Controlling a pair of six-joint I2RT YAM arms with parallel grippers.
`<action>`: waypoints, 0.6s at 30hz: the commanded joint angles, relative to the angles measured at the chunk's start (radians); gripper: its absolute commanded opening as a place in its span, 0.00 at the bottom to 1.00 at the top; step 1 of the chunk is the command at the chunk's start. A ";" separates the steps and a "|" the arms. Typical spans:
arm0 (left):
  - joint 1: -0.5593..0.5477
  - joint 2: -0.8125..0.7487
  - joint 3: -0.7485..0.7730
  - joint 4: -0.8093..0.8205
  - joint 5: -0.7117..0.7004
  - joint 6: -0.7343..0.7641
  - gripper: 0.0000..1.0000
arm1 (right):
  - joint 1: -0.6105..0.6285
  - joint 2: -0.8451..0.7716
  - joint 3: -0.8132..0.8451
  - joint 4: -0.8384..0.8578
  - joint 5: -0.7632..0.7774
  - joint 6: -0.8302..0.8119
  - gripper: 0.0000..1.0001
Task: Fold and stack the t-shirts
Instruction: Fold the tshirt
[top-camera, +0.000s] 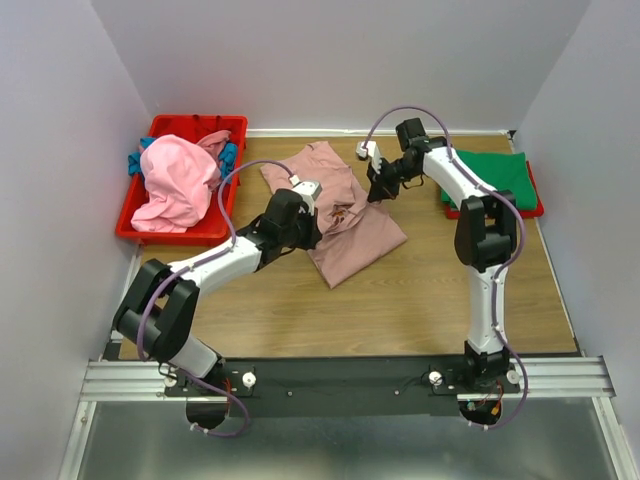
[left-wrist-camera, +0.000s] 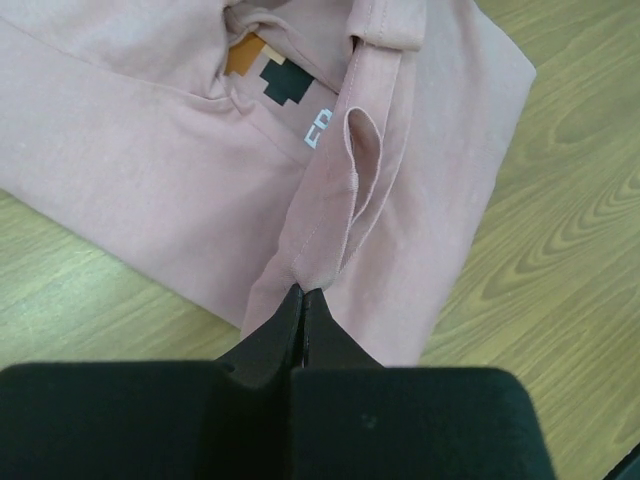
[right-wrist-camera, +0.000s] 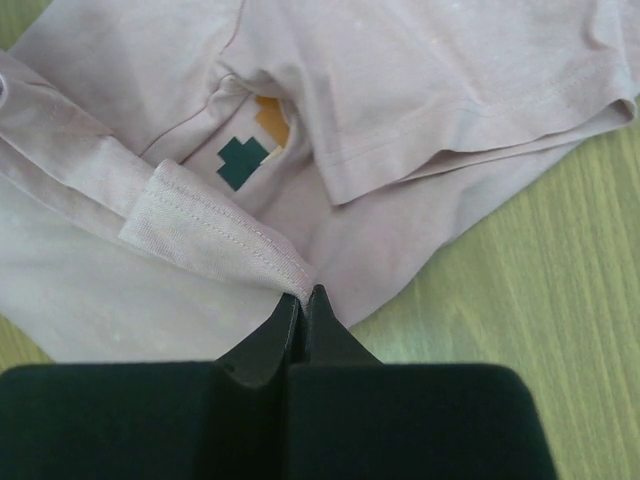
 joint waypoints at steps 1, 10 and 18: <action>0.038 0.018 0.036 0.013 0.042 0.017 0.00 | 0.009 0.046 0.064 0.030 0.022 0.078 0.00; 0.085 0.044 0.068 0.004 0.054 0.014 0.00 | 0.021 0.094 0.107 0.057 0.052 0.128 0.00; 0.114 0.109 0.111 -0.016 0.065 0.026 0.00 | 0.027 0.131 0.148 0.086 0.070 0.190 0.00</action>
